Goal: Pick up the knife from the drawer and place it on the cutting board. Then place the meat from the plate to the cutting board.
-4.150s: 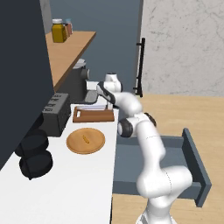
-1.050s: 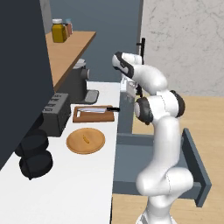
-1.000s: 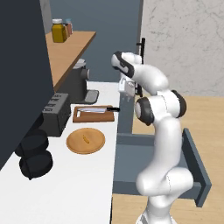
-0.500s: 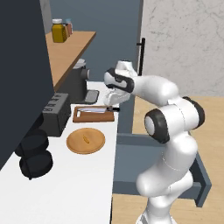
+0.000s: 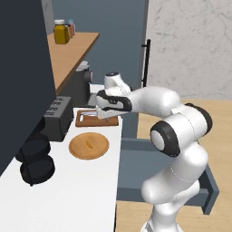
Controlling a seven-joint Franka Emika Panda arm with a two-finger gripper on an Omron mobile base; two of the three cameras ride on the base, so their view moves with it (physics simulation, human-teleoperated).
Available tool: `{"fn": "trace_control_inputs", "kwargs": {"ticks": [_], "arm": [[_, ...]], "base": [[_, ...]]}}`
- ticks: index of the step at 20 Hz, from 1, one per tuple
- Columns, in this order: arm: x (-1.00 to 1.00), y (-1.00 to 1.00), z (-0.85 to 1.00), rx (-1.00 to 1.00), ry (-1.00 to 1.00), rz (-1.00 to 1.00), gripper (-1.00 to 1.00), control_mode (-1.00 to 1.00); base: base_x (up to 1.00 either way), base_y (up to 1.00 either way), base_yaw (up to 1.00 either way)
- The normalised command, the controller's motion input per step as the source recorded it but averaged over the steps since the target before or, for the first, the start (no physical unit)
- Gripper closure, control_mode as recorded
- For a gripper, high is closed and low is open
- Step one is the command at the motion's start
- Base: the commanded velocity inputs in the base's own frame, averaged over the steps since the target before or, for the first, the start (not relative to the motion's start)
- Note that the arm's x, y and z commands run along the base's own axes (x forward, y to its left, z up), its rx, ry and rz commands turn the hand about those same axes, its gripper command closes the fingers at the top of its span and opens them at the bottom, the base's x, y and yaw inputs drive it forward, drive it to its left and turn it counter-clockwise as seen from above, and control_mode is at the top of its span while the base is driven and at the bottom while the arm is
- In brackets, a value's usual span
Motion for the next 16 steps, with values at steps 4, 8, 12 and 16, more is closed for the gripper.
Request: {"fn": "trace_control_inputs", "kwargs": {"ticks": [4, 8, 12, 16], "arm": [[-0.06, 0.27, -0.05, -0.02, 0.00, -0.24, -1.00, -1.00], [-0.06, 0.23, -0.32, 0.03, -0.12, 0.01, -1.00, -1.00], [-0.03, 0.39, -0.45, 0.00, -0.05, 0.29, -1.00, -1.00], [0.00, 0.40, -0.23, 0.00, 0.01, 0.40, -1.00, -1.00]], "base": [[0.00, 0.00, 0.00], [0.00, 0.00, 0.00], [0.00, 0.00, 0.00], [0.00, 0.00, 0.00]]}}
